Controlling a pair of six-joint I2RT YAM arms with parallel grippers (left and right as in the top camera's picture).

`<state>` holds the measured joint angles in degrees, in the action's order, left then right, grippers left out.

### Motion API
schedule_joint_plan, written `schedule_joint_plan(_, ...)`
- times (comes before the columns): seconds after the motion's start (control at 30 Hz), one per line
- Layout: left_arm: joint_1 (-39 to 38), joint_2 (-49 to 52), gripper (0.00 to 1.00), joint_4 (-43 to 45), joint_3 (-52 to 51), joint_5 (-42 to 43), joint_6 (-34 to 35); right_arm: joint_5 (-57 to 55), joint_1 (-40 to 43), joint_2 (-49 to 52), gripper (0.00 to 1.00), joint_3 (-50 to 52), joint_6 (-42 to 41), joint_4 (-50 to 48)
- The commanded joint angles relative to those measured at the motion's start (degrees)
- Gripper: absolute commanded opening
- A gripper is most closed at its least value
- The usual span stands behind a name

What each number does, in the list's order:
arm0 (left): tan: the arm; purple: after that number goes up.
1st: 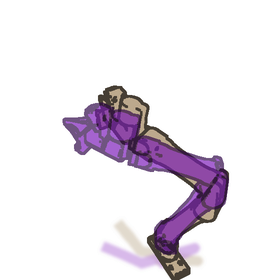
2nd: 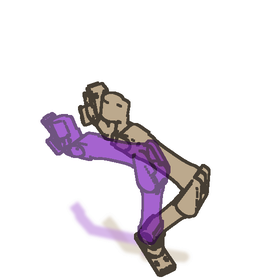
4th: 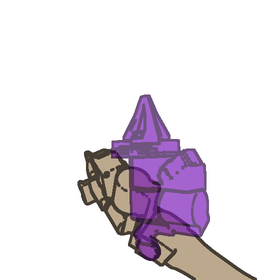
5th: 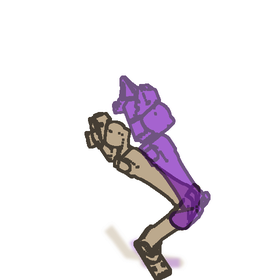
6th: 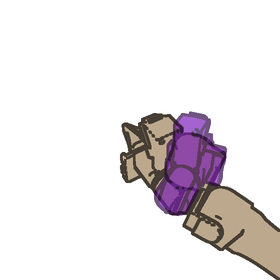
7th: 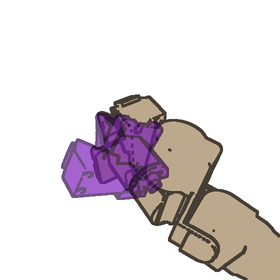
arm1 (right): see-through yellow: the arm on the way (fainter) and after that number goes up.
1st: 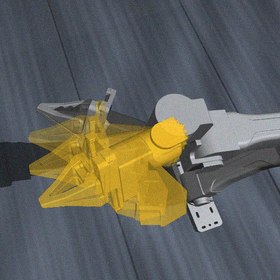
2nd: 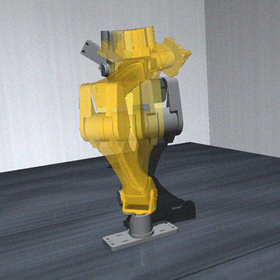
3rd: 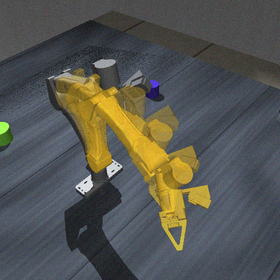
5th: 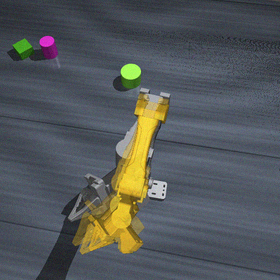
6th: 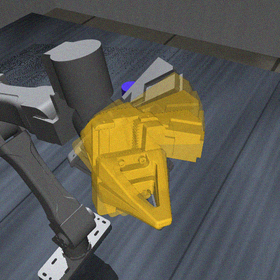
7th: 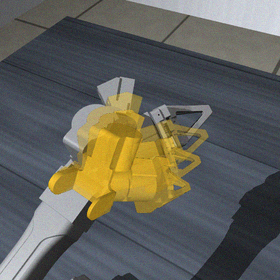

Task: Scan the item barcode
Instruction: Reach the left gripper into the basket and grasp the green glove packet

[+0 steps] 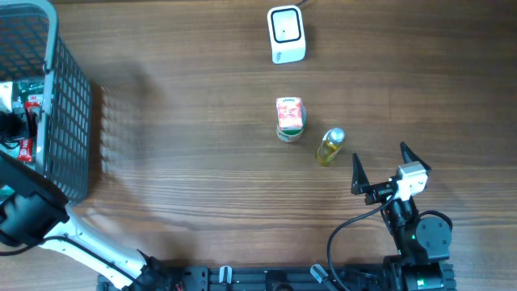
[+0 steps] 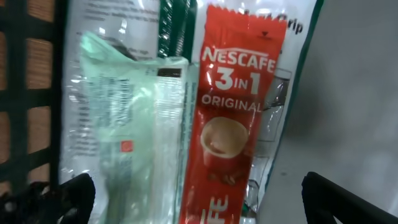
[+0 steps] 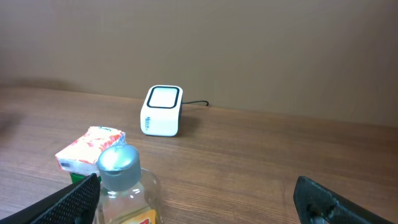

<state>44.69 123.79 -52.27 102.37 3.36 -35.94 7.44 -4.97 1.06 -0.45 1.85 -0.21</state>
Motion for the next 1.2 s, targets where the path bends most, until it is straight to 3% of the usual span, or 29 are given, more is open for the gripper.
schedule_joint_plan(0.0, 0.22, 3.28, 1.00, 0.39, -0.48, 0.90, -1.36, -0.55, 0.17, -0.04, 1.00, 0.15, 0.76, -0.20)
schedule_joint_plan(0.3, 0.22, 7.85, 0.98, 1.53, -1.36, -0.55, -1.29, -0.52, 0.17, -0.04, 1.00, 0.15, 0.76, -0.20)
schedule_joint_plan(0.37, 0.22, 7.96, 0.79, 2.01, -1.38, -0.92, -1.29, -0.52, 0.17, -0.04, 1.00, 0.15, 0.74, -0.20)
schedule_joint_plan(0.43, 0.22, 7.93, 0.52, 2.34, -1.38, -0.87, -1.27, -0.55, 0.17, -0.04, 1.00, 0.15, 0.74, -0.20)
schedule_joint_plan(0.47, 0.22, 7.93, 0.42, 2.32, -1.38, -0.85, -1.07, -0.55, 0.17, -0.04, 1.00, 0.15, 0.76, -0.20)
schedule_joint_plan(0.57, 0.22, 7.93, 0.29, 2.36, -1.38, 0.02, -0.87, -0.55, 0.17, -0.04, 1.00, 0.15, 0.76, -0.20)
schedule_joint_plan(0.67, 0.22, 7.87, 0.04, 2.84, -1.36, 1.14, 2.67, -0.52, 0.17, -0.04, 1.00, 0.15, 0.76, -0.20)
schedule_joint_plan(0.9, 0.22, 1.77, 0.04, 3.63, 3.82, 5.25, 16.44, -0.52, 0.17, -0.04, 1.00, 0.15, 0.74, -0.20)
schedule_joint_plan(1.03, 0.15, -8.70, 0.04, 3.82, 10.45, 10.05, 25.55, -0.55, 0.17, -0.04, 1.00, 0.15, 0.76, -0.20)
schedule_joint_plan(1.17, -0.39, -18.36, 0.04, 4.20, 14.69, 12.26, 26.38, -0.55, 0.17, -0.04, 1.00, 0.15, 0.76, -0.20)
